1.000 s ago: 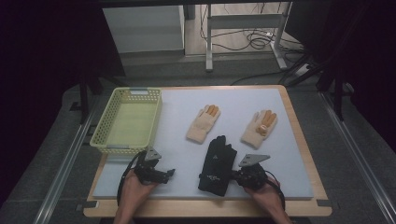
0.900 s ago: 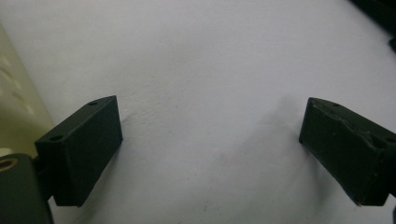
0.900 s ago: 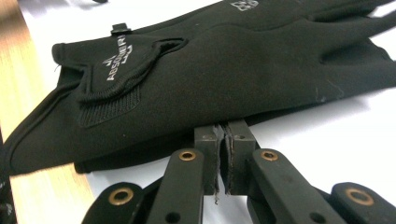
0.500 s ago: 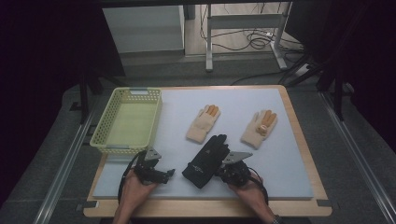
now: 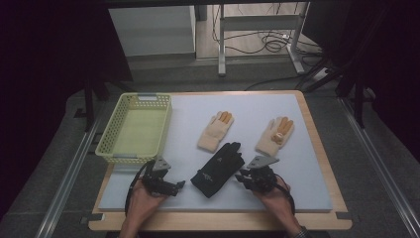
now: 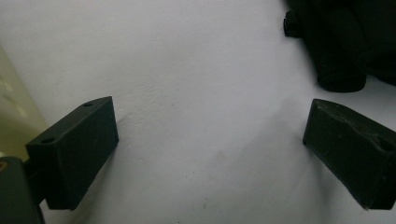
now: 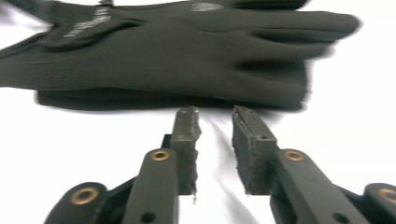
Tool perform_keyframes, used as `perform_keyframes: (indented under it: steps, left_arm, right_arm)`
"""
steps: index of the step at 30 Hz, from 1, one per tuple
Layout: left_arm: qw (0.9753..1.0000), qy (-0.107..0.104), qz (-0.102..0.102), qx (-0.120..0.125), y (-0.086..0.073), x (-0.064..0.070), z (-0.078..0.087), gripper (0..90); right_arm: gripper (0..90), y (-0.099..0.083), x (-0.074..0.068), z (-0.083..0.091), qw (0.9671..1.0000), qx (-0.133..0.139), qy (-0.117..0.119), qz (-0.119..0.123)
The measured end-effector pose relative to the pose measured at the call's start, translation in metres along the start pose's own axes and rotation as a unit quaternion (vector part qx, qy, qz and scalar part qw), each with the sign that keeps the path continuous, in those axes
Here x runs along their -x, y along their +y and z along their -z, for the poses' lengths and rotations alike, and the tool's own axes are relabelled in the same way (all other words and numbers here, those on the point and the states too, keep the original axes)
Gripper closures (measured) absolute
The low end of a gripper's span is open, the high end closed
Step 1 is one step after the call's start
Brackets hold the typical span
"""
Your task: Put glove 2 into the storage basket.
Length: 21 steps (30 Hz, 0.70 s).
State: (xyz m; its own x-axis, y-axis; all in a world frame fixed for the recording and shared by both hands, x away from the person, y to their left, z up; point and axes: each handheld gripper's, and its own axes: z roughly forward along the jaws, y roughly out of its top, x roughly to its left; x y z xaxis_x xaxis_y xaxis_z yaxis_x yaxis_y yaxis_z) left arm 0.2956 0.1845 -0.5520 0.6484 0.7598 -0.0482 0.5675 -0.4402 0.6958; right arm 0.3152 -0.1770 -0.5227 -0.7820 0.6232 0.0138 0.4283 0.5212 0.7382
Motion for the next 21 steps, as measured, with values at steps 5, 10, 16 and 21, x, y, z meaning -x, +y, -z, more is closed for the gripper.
perform_keyframes:
  steps: [5, 10, 16, 21]
  left_arm:
    - [1.0000, 0.000, 0.000, 0.001, 0.000, 0.000, 0.000, 3.4]
    - [1.0000, 0.000, 0.000, 0.001, 0.000, 0.000, 0.000, 3.6]
    - [1.0000, 0.001, 0.000, 0.002, 0.000, 0.000, 0.000, 3.6]
    - [1.0000, 0.001, 0.000, 0.001, 0.000, 0.000, 0.000, 3.6]
  right_arm:
    - [51.5, -0.008, 0.023, 0.021, 0.9990, 0.006, -0.036, -0.027]
    - [38.7, -0.018, 0.042, 0.032, 0.9963, -0.002, -0.077, -0.039]
    - [28.1, -0.029, 0.058, 0.036, 0.9929, -0.016, -0.109, -0.046]
    - [22.2, -0.038, 0.070, 0.032, 0.9927, -0.003, -0.099, -0.068]
